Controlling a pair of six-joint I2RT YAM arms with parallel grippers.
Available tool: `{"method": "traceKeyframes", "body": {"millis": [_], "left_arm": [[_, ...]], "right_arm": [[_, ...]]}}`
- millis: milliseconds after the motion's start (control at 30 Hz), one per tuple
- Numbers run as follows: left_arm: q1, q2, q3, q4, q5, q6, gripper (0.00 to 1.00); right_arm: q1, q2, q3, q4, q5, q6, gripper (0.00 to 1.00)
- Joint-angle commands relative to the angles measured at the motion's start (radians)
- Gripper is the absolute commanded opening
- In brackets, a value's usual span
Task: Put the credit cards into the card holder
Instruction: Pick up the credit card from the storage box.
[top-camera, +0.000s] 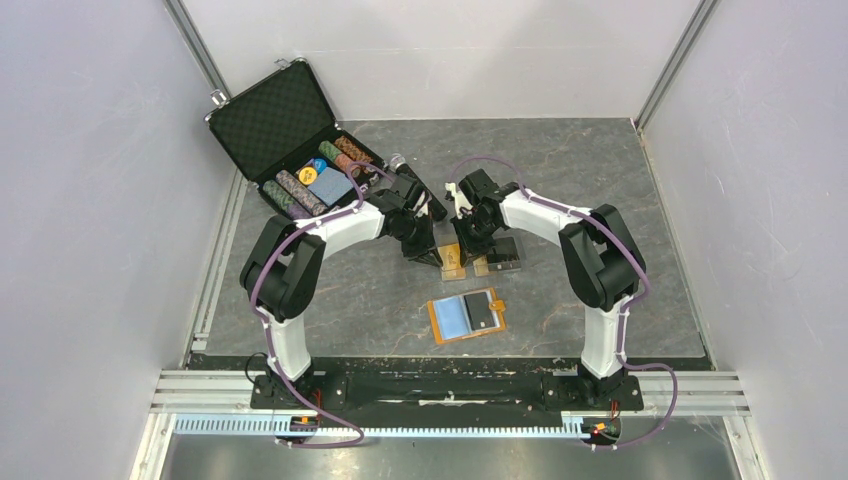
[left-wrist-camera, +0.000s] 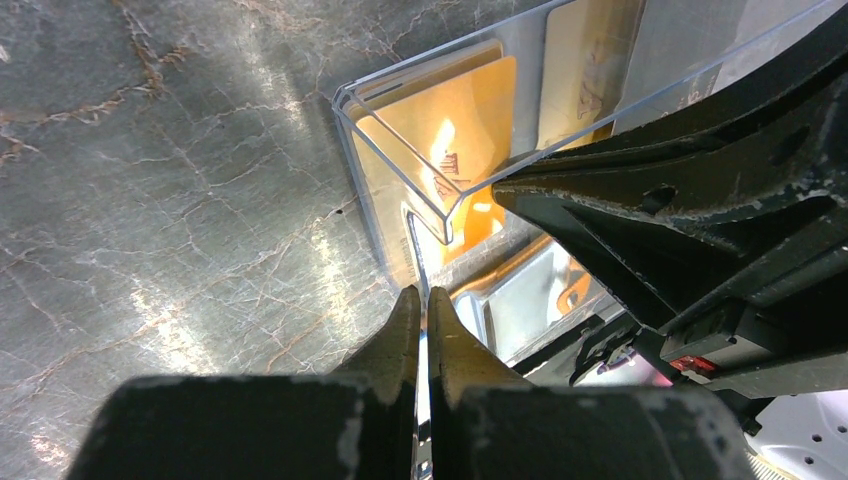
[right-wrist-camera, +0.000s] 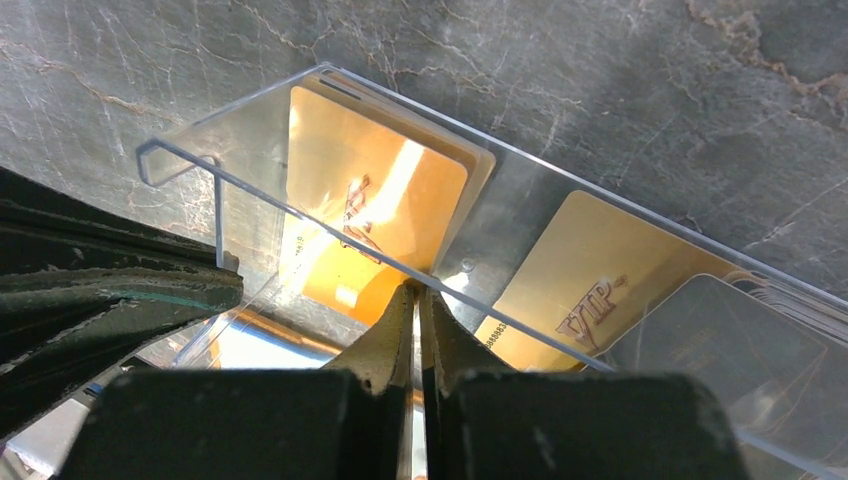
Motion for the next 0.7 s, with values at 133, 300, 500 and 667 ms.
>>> {"method": "traceKeyframes", "body": {"millis": [133,300,500,667], "left_arm": [[-0.012,0.039,0.001,-0.020,-0.025,0.060,0.02],[-0.012,0.042,0.000,-0.020,-0.025,0.061,0.02],[-0.012,0.044,0.000,-0.020,-0.023,0.062,0.02],[-0.012,0.044,-0.002,-0.020,-0.023,0.062,0.02]], "right_arm": [[0.021,-0.034,0.054,-0.010,-0.020,0.002,0.00],[0.031,-0.053,0.076,-0.014,-0.033,0.007,0.00],[0.031,-0.071,0.050,0.057,-0.115,0.049,0.04],[0.030,-0.067,0.035,0.088,-0.161,0.085,0.09]]}}
